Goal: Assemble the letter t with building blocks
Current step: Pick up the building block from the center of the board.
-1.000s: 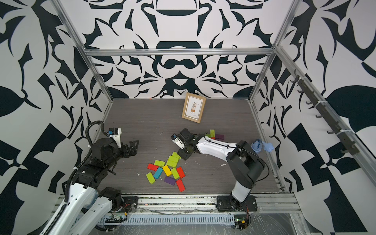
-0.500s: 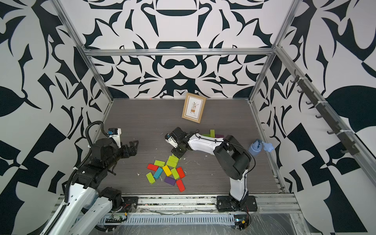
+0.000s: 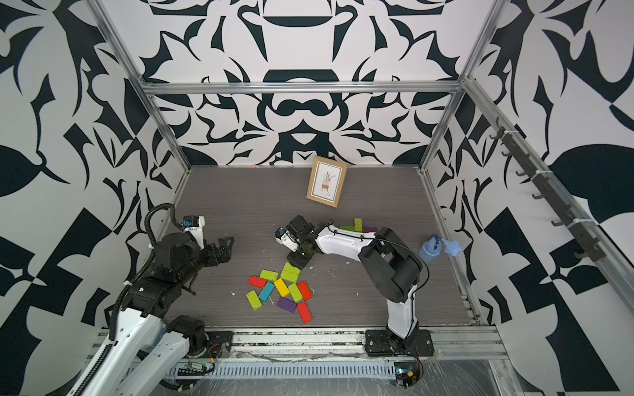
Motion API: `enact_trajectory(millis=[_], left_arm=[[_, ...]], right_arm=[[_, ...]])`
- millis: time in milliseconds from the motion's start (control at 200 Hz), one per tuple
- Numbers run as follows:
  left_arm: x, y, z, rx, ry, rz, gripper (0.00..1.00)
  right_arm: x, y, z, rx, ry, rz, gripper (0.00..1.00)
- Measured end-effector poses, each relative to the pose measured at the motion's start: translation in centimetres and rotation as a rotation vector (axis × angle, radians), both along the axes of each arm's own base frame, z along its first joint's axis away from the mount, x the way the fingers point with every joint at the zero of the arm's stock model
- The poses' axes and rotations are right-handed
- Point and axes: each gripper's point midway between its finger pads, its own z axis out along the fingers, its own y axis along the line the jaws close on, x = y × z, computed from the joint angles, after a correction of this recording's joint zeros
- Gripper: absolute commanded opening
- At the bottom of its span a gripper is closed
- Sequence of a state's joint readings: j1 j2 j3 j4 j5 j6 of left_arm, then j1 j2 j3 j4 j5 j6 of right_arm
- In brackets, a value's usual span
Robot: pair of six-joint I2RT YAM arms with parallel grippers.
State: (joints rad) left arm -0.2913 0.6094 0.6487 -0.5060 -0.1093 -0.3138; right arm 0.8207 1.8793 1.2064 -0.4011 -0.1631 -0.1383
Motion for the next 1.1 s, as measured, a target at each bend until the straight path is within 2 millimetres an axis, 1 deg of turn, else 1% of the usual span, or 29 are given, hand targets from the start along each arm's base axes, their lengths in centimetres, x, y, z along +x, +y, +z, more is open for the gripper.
enact_trajectory(millis=[140, 340, 465, 575, 665, 725, 775, 890, 980, 1055, 1105], left_arm=[[0.0, 0.0, 0.1, 0.0, -0.002, 0.001, 1.0], [0.0, 0.1, 0.1, 0.001, -0.004, 0.002, 1.0], [0.0, 0.1, 0.1, 0.003, -0.003, 0.001, 1.0], [0.0, 0.1, 0.0, 0.005, -0.001, 0.001, 1.0], [0.0, 0.1, 0.0, 0.005, 0.0, 0.0, 1.0], [0.0, 0.1, 0.0, 0.006, 0.0, 0.0, 1.0], [0.0, 0.1, 0.0, 0.006, -0.001, 0.0, 1.0], [0.0, 0.1, 0.0, 0.007, -0.001, -0.001, 1.0], [0.0, 0.0, 0.0, 0.008, -0.002, -0.001, 1.0], [0.0, 0.0, -0.1, 0.009, 0.002, -0.001, 1.0], [0.1, 0.0, -0.1, 0.009, 0.003, -0.002, 1.0]], right_arm=[[0.2, -0.1, 0.0, -0.003, -0.003, -0.011, 0.47], [0.8, -0.6, 0.0, -0.007, -0.009, -0.039, 0.47], [1.3, -1.4, -0.3, -0.028, -0.015, -0.057, 0.47], [1.1, -2.5, -1.1, -0.067, -0.006, -0.072, 0.47], [1.1, -3.1, -1.3, -0.091, -0.006, -0.081, 0.46], [1.1, -3.4, -1.3, -0.104, -0.006, -0.089, 0.43], [1.2, -3.6, -1.4, -0.113, -0.005, -0.103, 0.38], [1.3, -4.1, -1.3, -0.13, 0.005, -0.16, 0.22], [1.4, -4.3, -1.3, -0.144, 0.019, -0.217, 0.12], [1.7, -4.4, -1.3, -0.15, 0.022, -0.268, 0.01], [2.0, -4.6, -1.2, -0.156, 0.016, -0.307, 0.0]])
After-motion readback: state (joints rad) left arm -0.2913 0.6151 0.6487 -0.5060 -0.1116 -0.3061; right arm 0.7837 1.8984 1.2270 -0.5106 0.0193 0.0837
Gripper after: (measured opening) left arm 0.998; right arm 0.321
